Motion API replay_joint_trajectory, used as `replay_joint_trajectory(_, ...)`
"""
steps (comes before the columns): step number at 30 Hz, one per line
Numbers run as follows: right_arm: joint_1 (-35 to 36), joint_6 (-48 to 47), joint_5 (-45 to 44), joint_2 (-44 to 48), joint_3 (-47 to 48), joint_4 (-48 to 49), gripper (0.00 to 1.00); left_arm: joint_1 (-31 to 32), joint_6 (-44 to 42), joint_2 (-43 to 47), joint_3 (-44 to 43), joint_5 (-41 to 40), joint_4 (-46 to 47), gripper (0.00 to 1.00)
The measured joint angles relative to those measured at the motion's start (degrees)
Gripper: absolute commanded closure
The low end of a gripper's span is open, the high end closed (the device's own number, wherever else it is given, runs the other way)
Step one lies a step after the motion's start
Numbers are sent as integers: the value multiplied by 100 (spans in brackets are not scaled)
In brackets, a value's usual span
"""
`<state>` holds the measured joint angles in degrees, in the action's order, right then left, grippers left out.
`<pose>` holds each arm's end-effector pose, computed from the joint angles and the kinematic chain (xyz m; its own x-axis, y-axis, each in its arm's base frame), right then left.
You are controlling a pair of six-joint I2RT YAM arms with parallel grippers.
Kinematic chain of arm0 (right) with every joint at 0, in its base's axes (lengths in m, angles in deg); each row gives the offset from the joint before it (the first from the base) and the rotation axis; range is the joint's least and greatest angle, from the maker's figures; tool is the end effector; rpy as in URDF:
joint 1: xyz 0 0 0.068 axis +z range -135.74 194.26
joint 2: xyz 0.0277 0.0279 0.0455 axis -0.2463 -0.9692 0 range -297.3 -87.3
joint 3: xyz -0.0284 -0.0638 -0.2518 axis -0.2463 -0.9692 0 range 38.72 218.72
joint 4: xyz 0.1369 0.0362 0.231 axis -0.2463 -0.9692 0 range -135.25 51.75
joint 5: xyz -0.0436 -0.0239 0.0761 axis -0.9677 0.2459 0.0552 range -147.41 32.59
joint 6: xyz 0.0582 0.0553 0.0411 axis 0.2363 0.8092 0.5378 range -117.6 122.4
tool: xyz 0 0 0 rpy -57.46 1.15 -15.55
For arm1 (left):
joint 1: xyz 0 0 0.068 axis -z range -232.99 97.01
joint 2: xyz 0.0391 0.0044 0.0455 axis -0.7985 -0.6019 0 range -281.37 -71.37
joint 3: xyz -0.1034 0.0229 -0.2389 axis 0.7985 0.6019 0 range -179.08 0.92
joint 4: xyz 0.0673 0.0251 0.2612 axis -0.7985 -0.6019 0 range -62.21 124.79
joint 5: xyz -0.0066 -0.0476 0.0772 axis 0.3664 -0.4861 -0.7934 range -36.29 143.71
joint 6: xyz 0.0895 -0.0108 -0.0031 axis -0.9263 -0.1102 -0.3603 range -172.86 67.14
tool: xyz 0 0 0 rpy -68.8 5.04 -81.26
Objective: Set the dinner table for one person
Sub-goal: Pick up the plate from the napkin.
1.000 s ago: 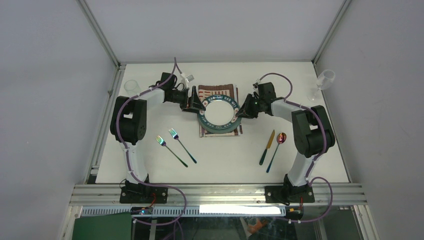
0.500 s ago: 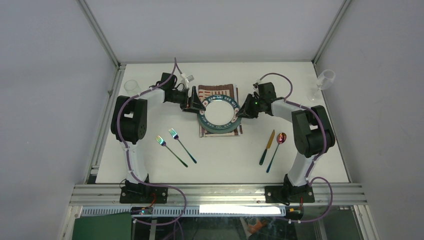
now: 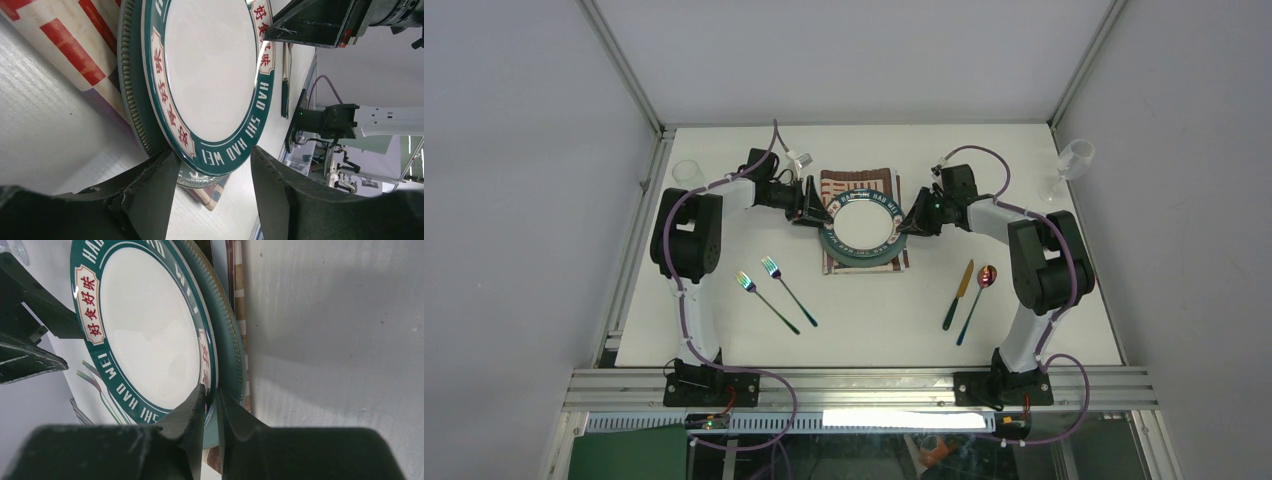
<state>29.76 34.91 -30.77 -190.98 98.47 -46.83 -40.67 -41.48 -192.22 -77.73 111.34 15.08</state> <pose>0.3698 0.1400 0.1089 -0.9145 0.2450 -0.3220 -0.0122 0.7787 0.6272 0.4092 -0.1590 0.0997 -0.9442 0.0980 -0.3145 0.3228 0.4668 -0.8234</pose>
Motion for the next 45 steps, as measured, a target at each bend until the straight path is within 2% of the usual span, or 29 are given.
replay_joint_trajectory(7, 11, 2, 4, -4, 0, 17, 84, 9, 28, -22, -24, 7, 0, 42)
replay_joint_trajectory(9, 15, 2, 4, -11, 0, 22, 84, 9, 79, -68, -63, 13, 0, 46)
replay_joint_trajectory(13, 17, 4, 20, -17, 0, 33, 85, 7, 168, -208, -155, 13, 15, 57)
replay_joint_trajectory(15, 17, 4, 22, -22, 0, 35, 85, 4, 212, -269, -175, 33, 44, 68)
replay_joint_trajectory(17, 17, 4, 22, -22, 0, 37, 86, 4, 238, -328, -186, -17, 68, 73)
replay_joint_trajectory(18, 17, 4, 20, -22, 0, 37, 88, 4, 264, -361, -188, -24, 76, 75)
replay_joint_trajectory(20, 17, 2, 20, -22, 0, 37, 100, 0, 299, -417, -190, -9, 109, 82)
replay_joint_trajectory(25, 24, 15, -4, -24, 0, 35, 100, 2, 407, -452, -197, -52, 116, 92)
replay_joint_trajectory(33, 107, -13, -175, 9, 13, 11, 100, 4, 527, -422, -249, -166, -22, 100)
replay_joint_trajectory(37, 273, -79, -496, 197, 13, -146, 100, 42, 376, -404, -422, -367, -337, 100)
replay_joint_trajectory(45, 479, -251, -1475, 944, -122, -688, 100, 551, -256, -356, -1003, -1355, -927, 100)
